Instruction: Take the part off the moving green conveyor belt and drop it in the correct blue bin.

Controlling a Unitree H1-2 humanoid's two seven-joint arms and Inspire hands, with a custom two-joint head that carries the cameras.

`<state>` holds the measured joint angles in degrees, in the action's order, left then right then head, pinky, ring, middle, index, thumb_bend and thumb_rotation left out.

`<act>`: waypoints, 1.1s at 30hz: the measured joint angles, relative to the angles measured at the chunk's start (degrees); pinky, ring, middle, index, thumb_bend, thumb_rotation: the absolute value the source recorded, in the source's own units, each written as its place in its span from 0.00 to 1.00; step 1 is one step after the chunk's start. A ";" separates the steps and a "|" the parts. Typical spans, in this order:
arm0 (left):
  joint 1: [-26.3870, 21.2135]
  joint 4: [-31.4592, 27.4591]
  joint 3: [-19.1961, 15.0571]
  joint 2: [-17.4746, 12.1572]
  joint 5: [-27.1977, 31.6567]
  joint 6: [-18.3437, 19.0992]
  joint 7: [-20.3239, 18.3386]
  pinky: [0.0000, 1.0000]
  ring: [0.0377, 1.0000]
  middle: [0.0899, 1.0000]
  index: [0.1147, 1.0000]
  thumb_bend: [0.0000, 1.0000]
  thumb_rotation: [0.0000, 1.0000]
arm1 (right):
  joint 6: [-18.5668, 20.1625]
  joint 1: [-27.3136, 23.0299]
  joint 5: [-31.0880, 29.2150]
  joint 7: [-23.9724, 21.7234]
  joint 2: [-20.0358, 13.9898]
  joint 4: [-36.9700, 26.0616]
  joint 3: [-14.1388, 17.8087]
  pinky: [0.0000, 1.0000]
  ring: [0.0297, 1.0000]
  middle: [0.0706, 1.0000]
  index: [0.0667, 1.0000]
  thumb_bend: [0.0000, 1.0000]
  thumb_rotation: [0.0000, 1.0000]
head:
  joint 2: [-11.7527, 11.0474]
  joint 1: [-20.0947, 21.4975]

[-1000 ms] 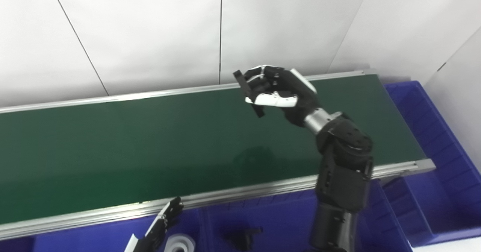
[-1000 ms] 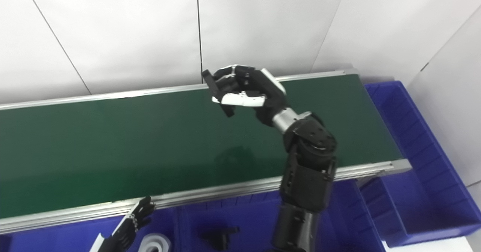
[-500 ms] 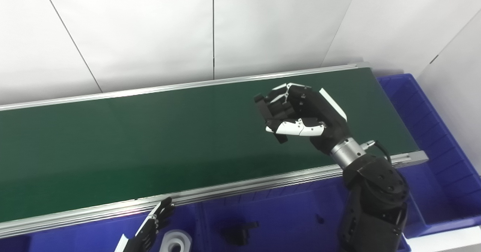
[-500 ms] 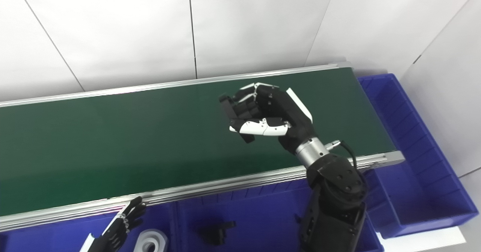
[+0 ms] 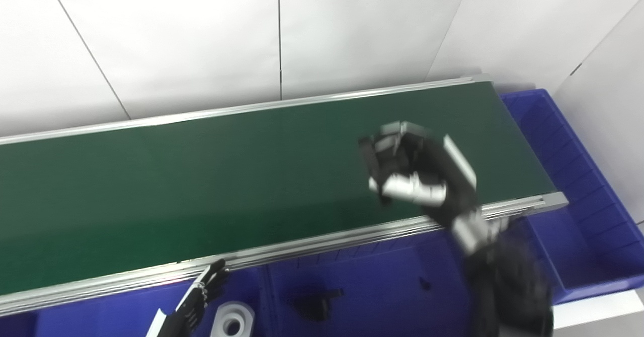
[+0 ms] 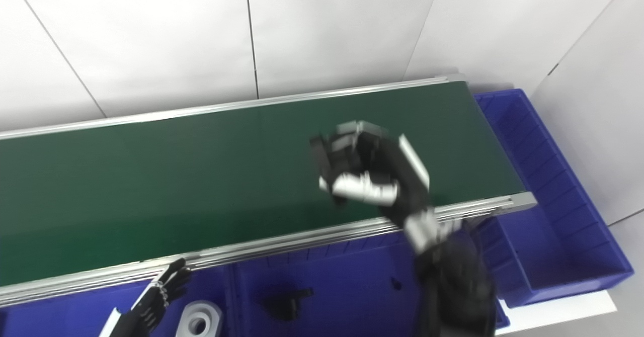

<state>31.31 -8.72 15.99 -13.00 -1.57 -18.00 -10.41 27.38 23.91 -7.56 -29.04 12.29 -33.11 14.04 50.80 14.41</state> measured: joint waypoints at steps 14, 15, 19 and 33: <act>0.49 -2.32 -1.37 -0.20 0.97 1.53 -1.58 0.89 0.90 0.89 0.90 0.94 0.89 | -0.02 8.64 -11.66 17.54 -7.33 -3.59 -11.28 0.16 0.19 0.38 0.48 0.52 0.00 | 1.05 -0.17; 0.37 -2.37 -1.52 -0.21 0.98 1.72 -1.69 0.89 0.90 0.89 0.90 0.95 0.89 | -0.02 9.25 -11.89 17.81 -7.73 -3.65 -11.29 0.16 0.19 0.37 0.49 0.52 0.00 | 1.05 -0.18; 0.22 -2.61 -1.88 -0.24 0.99 2.53 -1.78 0.88 0.90 0.89 0.90 0.96 0.89 | -0.41 10.07 -11.98 18.79 -8.73 -3.50 -11.65 0.16 0.20 0.36 0.49 0.52 0.00 | 1.23 -0.35; 0.32 -4.06 -1.88 -0.21 0.95 3.19 -1.85 0.88 0.90 0.89 0.90 0.95 0.88 | -12.58 8.06 0.74 20.52 -13.35 1.57 -14.85 0.19 0.23 0.37 0.50 0.52 0.00 | 1.93 -0.70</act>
<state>31.62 -12.77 14.11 -13.21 -0.62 -14.81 -12.26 14.80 31.97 -6.83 -8.52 -1.05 -31.54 -0.81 52.73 13.71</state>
